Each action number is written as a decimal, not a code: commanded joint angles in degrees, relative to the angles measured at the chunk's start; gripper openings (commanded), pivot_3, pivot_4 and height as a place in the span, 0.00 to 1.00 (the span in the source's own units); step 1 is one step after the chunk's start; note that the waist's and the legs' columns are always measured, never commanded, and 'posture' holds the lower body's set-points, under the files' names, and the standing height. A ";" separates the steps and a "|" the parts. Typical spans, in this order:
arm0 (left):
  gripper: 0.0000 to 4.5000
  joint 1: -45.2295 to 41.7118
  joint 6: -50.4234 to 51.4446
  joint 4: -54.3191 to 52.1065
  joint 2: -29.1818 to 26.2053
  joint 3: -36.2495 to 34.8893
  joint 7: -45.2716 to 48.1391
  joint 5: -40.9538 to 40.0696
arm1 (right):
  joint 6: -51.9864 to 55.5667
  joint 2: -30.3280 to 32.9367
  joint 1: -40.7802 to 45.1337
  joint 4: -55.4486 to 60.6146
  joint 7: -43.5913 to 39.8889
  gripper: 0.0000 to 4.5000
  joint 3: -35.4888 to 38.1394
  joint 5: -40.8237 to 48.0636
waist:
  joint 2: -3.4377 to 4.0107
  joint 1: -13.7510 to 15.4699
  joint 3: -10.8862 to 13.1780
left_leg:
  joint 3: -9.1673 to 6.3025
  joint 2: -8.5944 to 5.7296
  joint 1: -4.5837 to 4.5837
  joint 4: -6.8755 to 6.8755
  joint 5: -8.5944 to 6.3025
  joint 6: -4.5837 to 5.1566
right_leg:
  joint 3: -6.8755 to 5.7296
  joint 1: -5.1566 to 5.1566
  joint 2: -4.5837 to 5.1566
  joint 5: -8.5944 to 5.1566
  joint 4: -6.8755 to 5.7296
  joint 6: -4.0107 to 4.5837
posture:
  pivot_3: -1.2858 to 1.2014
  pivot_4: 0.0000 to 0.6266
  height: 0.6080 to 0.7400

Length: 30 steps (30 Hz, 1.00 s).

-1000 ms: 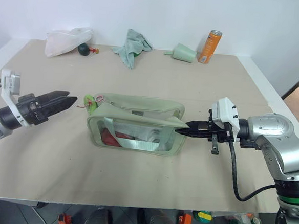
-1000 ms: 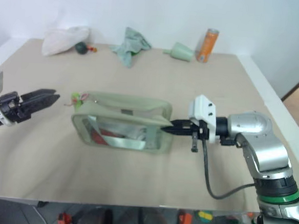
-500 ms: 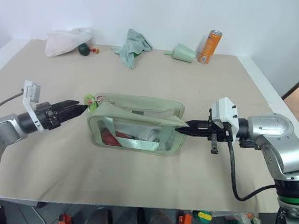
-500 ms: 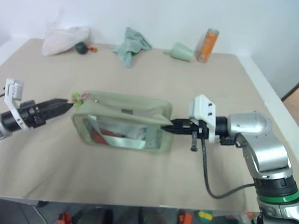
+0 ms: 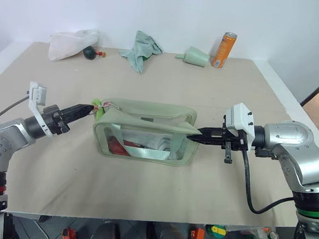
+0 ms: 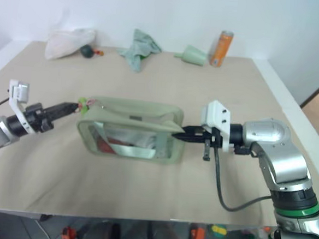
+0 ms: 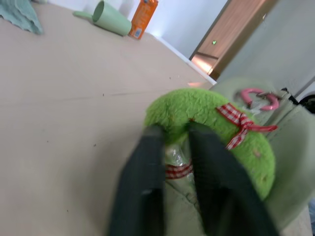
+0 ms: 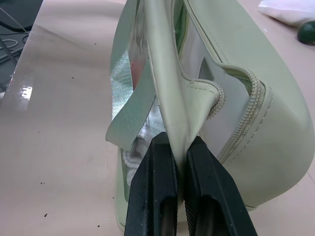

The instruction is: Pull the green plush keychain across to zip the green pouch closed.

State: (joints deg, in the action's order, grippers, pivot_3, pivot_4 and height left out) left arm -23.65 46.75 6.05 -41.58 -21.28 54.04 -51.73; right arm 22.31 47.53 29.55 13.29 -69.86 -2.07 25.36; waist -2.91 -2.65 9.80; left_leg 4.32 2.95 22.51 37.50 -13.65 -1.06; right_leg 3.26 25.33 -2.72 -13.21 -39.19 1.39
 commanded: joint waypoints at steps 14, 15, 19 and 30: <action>0.01 -4.32 -0.22 -2.91 -3.04 -1.83 1.29 -0.26 | -1.32 -0.79 0.62 0.35 0.15 0.00 0.24 -0.68 | 0.00 -0.09 0.00 | 0.02 0.03 -0.02 0.00 0.00 0.00 | 0.02 0.00 -0.05 0.01 0.00 -0.02 | 0.52 0.24 1.00; 0.01 -4.18 -0.41 -2.19 -3.18 -1.85 1.18 0.30 | -1.32 -0.75 0.48 0.47 0.13 0.00 0.32 -0.65 | 0.00 -0.09 0.00 | 0.01 0.03 -0.03 0.00 0.00 0.00 | 0.02 0.00 -0.05 0.01 0.00 -0.02 | 0.52 0.24 1.00; 0.12 -4.66 1.91 2.72 -3.28 -3.42 0.11 -0.45 | -1.23 -0.67 0.14 0.70 0.35 0.00 0.60 -0.56 | 0.00 -0.06 0.00 | 0.00 0.04 -0.03 0.00 0.01 0.00 | 0.01 0.00 -0.05 0.01 -0.01 -0.02 | 0.52 0.24 1.00; 0.62 0.10 0.31 -1.84 -1.98 1.02 3.22 1.77 | -1.32 -0.44 0.06 0.73 0.29 0.00 0.74 -0.56 | -0.01 -0.03 0.00 | 0.01 0.03 -0.03 0.00 0.01 0.00 | 0.02 0.00 -0.04 0.02 -0.01 -0.02 | 0.52 0.24 1.00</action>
State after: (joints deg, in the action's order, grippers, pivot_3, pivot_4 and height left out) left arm -23.59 47.49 6.15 -43.52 -20.44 56.10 -50.00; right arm 21.37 46.62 29.66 12.72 -69.71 -2.28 24.48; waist -2.92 -2.68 9.80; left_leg 4.34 2.98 22.48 37.51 -13.64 -1.06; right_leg 3.29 25.32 -2.76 -13.19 -39.20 1.36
